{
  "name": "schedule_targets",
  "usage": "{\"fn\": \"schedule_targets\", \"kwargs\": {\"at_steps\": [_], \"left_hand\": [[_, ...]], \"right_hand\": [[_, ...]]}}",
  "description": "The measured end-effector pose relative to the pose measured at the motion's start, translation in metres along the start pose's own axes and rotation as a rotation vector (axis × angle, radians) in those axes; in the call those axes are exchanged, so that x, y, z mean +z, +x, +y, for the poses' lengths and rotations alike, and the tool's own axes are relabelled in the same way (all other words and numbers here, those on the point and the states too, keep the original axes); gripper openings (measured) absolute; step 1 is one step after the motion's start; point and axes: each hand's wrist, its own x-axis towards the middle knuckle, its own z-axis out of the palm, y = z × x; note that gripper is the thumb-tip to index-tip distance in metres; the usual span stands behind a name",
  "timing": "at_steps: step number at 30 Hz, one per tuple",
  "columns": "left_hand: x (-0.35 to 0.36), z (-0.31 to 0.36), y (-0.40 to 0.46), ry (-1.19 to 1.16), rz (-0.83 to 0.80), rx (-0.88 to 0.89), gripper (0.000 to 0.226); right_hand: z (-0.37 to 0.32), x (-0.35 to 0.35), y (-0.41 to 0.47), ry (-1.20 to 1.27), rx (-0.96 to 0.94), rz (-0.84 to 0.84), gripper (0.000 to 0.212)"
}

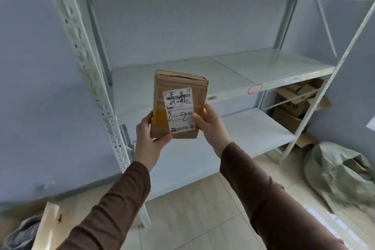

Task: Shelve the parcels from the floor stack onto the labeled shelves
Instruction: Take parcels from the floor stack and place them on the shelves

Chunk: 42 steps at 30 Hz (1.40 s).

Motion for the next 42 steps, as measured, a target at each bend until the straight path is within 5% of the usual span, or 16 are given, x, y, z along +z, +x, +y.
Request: {"fn": "schedule_targets", "kwargs": {"at_steps": [7,19,42], "left_hand": [[-0.058,-0.036,0.083,0.019,0.024,-0.002,0.067],[-0.089,-0.072,0.166,0.081,-0.059,0.031,0.041],[-0.061,-0.07,0.261,0.289,0.155,-0.052,0.028]], "right_hand": [[0.027,0.076,0.086,-0.229,-0.11,-0.055,0.065],[0.06,0.117,0.154,-0.339,-0.08,0.036,0.018],[0.086,0.139,0.278,-0.432,0.031,-0.032,0.019]]}}
